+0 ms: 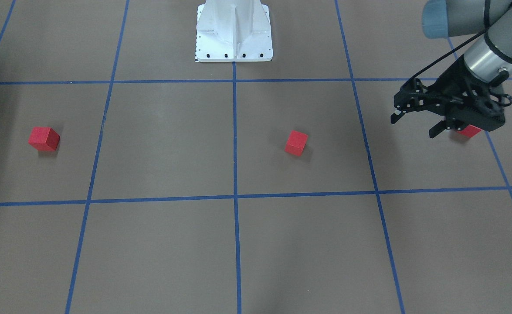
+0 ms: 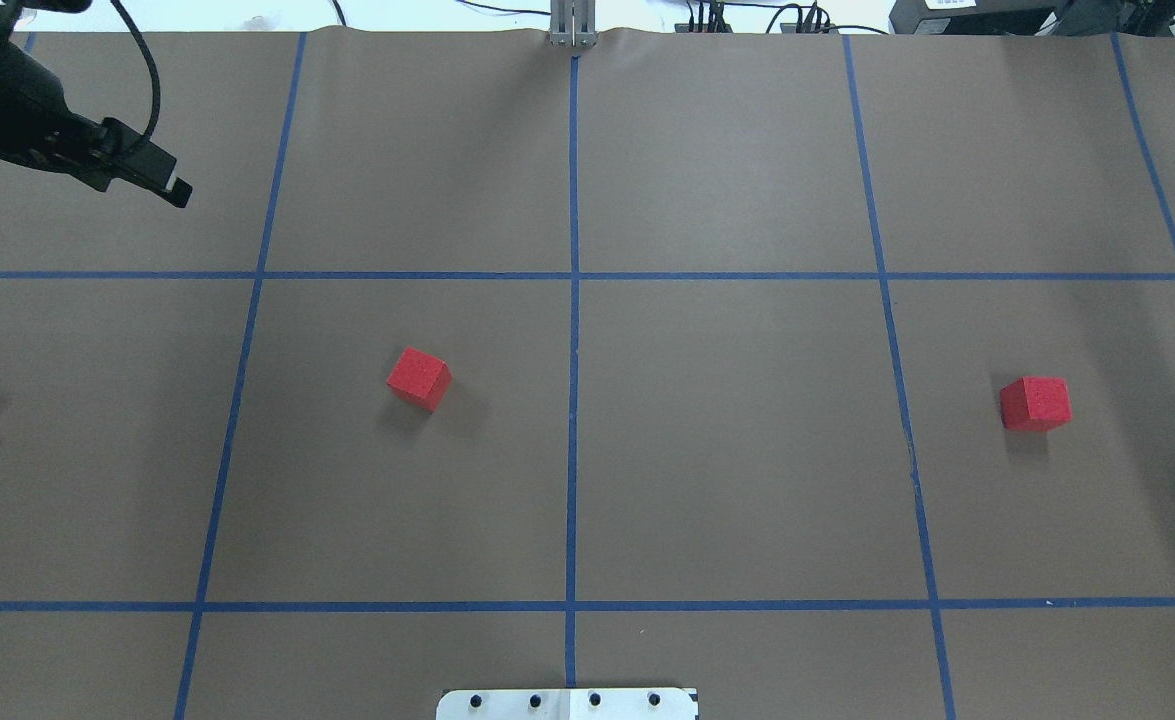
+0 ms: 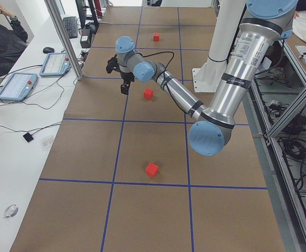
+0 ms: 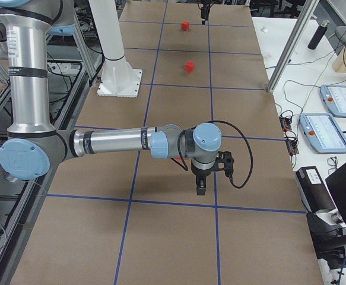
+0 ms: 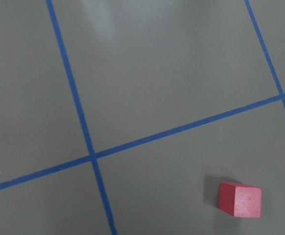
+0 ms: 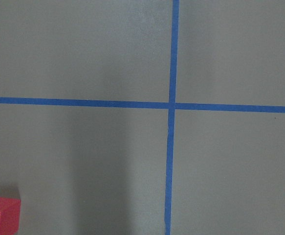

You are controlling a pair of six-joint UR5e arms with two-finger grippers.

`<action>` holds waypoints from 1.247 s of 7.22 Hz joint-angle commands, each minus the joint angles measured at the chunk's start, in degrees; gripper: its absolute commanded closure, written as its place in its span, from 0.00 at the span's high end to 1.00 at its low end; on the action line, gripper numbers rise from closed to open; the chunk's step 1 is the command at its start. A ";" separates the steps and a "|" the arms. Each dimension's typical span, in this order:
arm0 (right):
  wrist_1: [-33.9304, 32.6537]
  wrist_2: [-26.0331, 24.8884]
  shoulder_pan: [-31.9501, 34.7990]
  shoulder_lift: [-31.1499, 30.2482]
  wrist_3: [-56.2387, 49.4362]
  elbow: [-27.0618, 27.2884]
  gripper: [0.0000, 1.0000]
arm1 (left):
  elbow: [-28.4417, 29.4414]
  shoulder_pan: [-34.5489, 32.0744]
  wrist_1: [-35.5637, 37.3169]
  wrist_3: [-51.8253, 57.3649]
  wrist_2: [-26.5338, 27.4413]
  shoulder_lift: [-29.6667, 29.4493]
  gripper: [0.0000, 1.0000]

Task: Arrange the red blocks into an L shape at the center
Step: 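Reach the left gripper down to the red cube in the middle-left cell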

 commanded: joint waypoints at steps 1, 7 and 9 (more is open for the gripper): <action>0.00 -0.01 0.05 0.03 0.00 0.03 0.99 | 0.45 10.89 0.22 -4.01 12.84 -3.84 1.00; 0.09 -0.28 -0.04 0.03 0.00 -0.41 0.99 | 8.25 24.55 -5.72 -19.56 25.11 -8.24 1.00; 0.09 -0.28 -0.04 0.03 0.00 -0.59 0.99 | 11.78 24.65 -9.00 -19.40 25.11 -8.25 1.00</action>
